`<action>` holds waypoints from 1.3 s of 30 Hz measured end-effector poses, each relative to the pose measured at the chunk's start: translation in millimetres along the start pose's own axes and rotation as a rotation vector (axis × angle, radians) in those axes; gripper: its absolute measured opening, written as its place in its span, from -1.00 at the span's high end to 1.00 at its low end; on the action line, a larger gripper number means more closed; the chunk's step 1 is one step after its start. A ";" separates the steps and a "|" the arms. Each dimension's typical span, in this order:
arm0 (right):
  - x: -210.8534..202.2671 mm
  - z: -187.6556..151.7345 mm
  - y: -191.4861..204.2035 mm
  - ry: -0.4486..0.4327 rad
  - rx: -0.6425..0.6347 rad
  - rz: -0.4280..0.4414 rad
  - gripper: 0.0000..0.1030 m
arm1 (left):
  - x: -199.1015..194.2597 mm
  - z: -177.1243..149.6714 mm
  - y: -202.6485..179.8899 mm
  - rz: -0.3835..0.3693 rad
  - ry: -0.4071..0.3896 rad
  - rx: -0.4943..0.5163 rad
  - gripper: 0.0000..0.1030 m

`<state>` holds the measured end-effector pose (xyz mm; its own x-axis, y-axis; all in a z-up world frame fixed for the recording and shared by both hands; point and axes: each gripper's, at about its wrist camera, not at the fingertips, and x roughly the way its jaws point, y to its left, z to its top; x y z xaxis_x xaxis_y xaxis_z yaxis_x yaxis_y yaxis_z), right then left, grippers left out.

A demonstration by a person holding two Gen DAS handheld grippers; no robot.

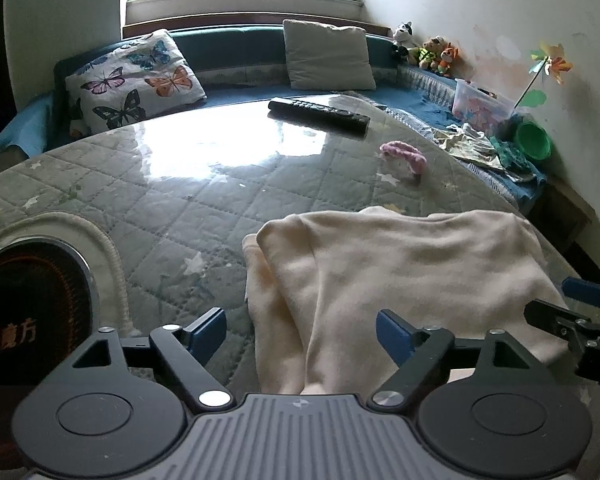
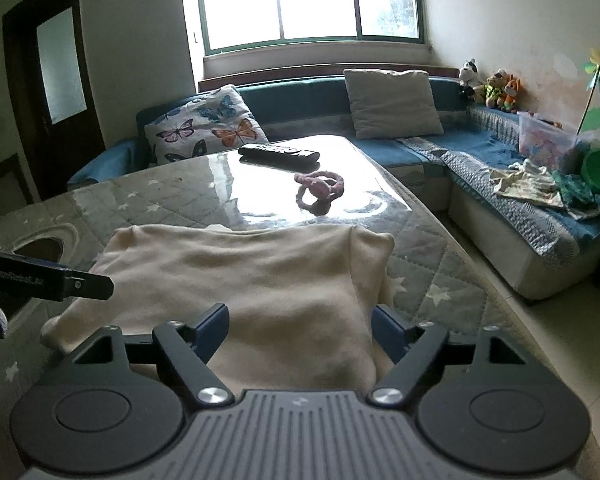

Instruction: Fold clothes

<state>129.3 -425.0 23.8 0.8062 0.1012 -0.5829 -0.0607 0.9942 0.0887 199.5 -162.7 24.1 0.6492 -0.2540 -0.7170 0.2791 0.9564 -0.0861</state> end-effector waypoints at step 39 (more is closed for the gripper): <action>-3.7 -7.2 16.6 0.002 -0.076 0.057 -0.77 | -5.0 -32.0 7.1 0.052 0.017 0.054 -1.00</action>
<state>121.0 -408.6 21.6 0.7992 0.1580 -0.5800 -0.1514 0.9866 0.0601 175.5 -150.0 5.0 0.6519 -0.2011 -0.7311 0.2831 0.9590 -0.0113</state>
